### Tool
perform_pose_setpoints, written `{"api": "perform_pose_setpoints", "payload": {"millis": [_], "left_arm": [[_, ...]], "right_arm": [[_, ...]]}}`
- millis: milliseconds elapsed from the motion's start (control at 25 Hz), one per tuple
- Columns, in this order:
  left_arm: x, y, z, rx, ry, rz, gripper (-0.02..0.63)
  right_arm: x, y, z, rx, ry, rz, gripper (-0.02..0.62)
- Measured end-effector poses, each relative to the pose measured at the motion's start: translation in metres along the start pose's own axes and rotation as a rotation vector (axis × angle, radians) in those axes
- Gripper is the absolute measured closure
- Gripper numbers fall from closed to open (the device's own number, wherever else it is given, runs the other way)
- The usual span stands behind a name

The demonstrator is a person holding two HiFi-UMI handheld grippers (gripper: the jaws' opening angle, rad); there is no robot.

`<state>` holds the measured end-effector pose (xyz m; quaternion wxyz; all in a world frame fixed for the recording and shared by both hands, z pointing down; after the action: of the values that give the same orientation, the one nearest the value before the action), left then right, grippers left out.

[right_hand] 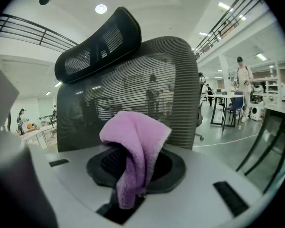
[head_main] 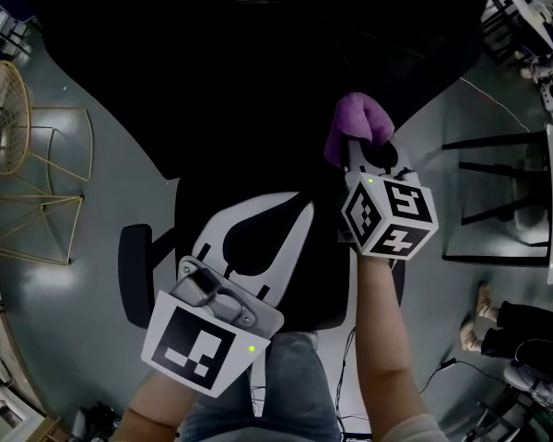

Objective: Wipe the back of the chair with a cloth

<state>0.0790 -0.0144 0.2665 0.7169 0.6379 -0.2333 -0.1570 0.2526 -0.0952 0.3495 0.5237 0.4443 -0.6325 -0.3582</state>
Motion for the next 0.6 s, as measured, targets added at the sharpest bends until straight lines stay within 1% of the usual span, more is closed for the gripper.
{"api": "perform_pose_setpoints", "payload": {"millis": [400,600], "left_arm": [[0.019,-0.004,-0.019,0.003,0.044,-0.002,0.594],[0.024,-0.004,-0.026,0.008,0.052,-0.003,0.594]], "right_arm": [[-0.016,0.000,-0.038,0.014,0.063,0.002,0.497],[-0.021,-0.001,-0.045,0.003,0.077,-0.005,0.497]]}}
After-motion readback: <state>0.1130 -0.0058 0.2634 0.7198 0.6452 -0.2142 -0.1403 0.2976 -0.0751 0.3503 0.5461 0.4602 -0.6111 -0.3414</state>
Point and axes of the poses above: the fingertips, and each gripper's own axes: x forward along the fingers, z to its left, y out of its underside, the point moved 6 cm from there along -x, backward along the fingers, and after that the axes turned 5 degrees about x, right-handed, at the moved point
